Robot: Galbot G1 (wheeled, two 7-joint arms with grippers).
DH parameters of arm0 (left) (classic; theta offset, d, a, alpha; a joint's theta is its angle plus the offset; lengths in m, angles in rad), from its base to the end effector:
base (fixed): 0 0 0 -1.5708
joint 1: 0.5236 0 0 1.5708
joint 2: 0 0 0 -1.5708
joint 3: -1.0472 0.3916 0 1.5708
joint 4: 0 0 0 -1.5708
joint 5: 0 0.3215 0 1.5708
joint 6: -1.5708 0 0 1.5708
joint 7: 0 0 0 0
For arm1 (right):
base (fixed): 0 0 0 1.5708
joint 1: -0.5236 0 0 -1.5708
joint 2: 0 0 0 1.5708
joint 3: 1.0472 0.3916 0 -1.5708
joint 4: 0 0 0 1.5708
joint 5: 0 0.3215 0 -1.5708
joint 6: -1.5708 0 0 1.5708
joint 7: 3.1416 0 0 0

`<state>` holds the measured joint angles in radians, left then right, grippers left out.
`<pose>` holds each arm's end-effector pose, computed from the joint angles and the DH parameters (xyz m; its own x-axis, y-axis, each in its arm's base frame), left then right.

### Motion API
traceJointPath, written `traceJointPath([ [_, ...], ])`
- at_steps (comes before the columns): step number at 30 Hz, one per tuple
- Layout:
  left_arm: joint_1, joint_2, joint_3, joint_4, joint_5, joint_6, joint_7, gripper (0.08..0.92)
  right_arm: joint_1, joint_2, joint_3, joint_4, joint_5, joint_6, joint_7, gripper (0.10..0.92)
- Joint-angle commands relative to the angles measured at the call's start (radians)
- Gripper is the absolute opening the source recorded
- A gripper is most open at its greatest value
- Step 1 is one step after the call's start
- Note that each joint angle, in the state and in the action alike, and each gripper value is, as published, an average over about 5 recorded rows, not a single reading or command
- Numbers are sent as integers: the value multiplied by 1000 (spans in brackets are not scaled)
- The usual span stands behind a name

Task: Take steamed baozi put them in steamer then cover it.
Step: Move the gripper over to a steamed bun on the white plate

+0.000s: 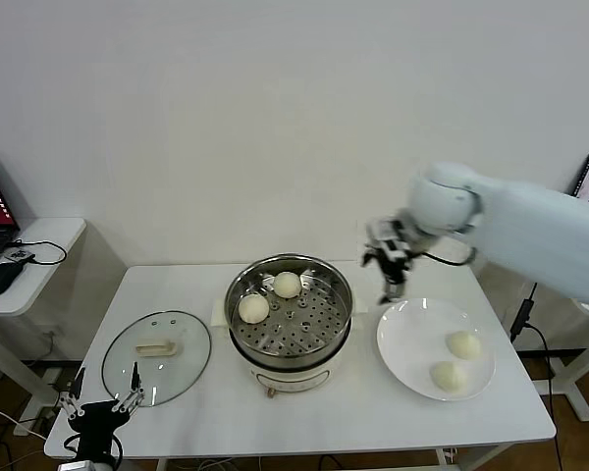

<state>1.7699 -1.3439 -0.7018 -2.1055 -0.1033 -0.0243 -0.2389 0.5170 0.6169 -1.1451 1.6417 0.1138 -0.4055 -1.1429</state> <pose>0.0647 0.0990 -0.3382 -0.9610 -0.2613 0.0908 -0.2377 0.9480 0.2118 0.4735 -0.1162 -0.0345 -0.2509 -0.1430 0.9574 -0.9304 -0.2375 -0.2793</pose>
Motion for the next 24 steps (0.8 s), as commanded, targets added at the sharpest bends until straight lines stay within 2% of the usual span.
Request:
traceJointPath([
  [1,0,0,2,6,3,0,0,823,-257,-260,135,61,-226,104,-39,823],
  [9,6,-1,2,8,12,1,1,823,-583,-255,328,29,-290,103,-21,823],
  [24,8,-8,4,15,25,2,2,823,-781,-165,488,-114,-362,112,3,823],
])
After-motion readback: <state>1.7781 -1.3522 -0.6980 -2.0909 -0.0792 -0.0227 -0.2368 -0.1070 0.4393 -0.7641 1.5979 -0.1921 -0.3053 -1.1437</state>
